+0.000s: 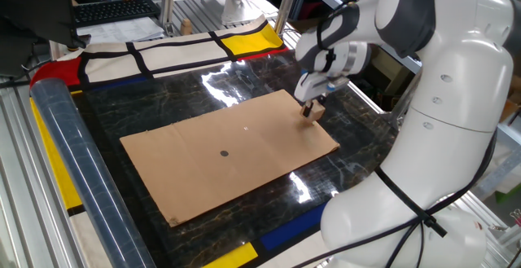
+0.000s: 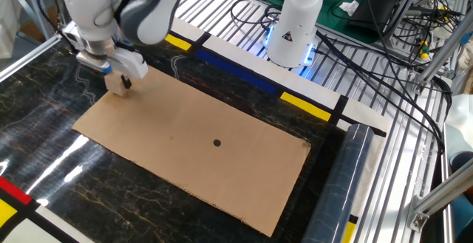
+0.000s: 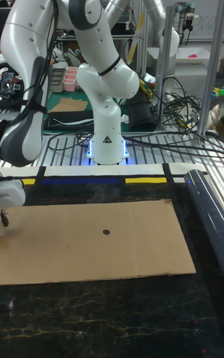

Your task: Grab the block and place it at the designated location

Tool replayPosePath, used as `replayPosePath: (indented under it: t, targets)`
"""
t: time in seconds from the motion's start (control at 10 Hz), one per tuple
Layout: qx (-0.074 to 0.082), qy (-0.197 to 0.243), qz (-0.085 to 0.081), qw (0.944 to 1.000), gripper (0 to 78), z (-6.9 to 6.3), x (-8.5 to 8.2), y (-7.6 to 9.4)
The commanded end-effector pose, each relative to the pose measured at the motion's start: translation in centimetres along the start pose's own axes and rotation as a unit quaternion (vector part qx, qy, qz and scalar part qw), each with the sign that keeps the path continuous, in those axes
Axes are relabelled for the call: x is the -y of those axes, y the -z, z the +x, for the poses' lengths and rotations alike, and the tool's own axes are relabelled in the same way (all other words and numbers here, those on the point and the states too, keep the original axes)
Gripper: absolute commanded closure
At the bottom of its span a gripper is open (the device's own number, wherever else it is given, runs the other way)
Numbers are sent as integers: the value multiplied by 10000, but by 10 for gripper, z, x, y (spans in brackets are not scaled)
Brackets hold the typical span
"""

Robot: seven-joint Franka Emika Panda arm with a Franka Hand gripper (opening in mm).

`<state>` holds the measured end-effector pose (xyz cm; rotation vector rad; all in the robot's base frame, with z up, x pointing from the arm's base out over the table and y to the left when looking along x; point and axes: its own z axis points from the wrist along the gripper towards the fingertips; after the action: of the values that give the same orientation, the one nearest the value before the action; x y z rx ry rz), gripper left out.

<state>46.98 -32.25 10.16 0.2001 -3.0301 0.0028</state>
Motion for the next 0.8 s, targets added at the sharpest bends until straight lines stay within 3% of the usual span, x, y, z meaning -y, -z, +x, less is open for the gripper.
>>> replayPosePath:
  t: [0.1, 0.5, 0.7, 0.8]
  targets:
    - [57, 138, -100, 9998, 765, -11, -3, 17]
    - [147, 234, -237, 9993, 765, -21, -22, 25]
    - [144, 207, -272, 9993, 765, -29, -44, 36]
    - [198, 176, -334, 9991, 765, -29, -44, 36]
